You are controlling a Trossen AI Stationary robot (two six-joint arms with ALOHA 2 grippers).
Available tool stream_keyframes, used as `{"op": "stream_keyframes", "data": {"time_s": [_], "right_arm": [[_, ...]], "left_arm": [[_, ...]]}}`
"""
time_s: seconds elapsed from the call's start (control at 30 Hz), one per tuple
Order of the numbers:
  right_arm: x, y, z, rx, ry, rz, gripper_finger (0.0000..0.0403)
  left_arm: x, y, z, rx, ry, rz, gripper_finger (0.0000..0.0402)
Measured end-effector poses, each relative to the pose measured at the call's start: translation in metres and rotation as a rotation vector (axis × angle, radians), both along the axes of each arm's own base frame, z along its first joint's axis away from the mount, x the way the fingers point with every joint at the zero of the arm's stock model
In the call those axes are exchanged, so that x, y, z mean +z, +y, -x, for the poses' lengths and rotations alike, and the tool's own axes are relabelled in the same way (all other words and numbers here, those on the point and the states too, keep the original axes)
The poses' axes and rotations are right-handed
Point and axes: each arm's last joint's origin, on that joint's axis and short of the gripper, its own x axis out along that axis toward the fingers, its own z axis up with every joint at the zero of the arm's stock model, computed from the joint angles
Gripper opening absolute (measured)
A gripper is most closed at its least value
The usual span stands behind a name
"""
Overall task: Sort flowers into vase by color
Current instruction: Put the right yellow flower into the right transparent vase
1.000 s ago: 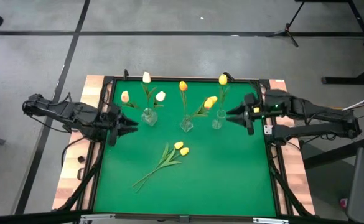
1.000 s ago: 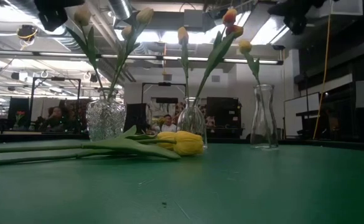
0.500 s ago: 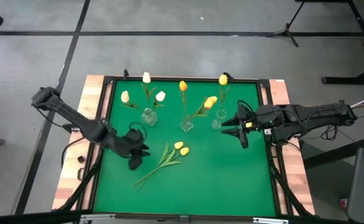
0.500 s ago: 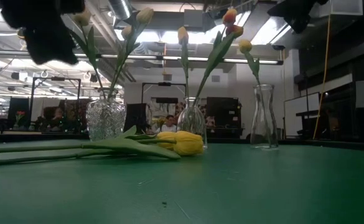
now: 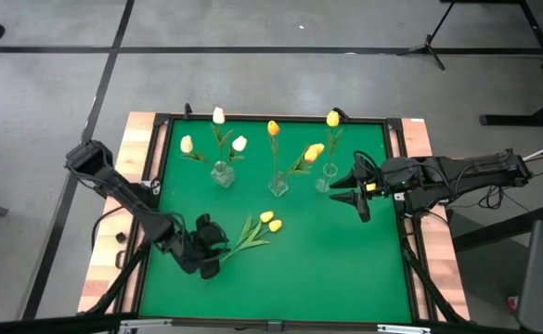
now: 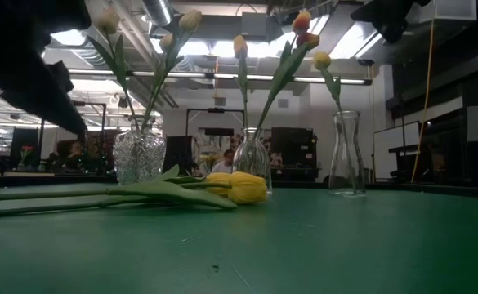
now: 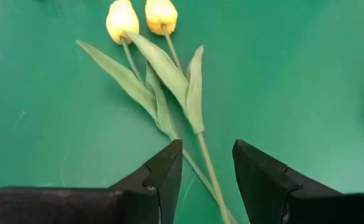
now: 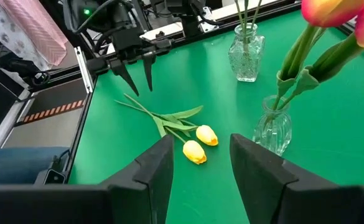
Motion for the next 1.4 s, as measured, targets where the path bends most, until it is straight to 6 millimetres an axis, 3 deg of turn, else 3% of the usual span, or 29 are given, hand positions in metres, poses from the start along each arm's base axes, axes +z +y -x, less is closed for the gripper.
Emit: {"op": "stream_keyframes", "data": {"time_s": [0.4,1.23,1.4], "right_arm": [[-0.008,0.002,-0.010,-0.001,0.048,0.007,0.0158],[-0.016,0.003,-0.019,-0.002,0.088,-0.013,0.0158],[-0.015,0.003,-0.019,-0.003,0.087,-0.015,0.0158]], "left_arm": [[-0.028,-0.011,-0.007,-0.018,0.041,-0.037,0.0139],[-0.051,-0.012,-0.014,0.013,0.078,-0.041,0.0138],[-0.052,-0.009,-0.017,0.029,0.082,-0.045,0.0114]]}}
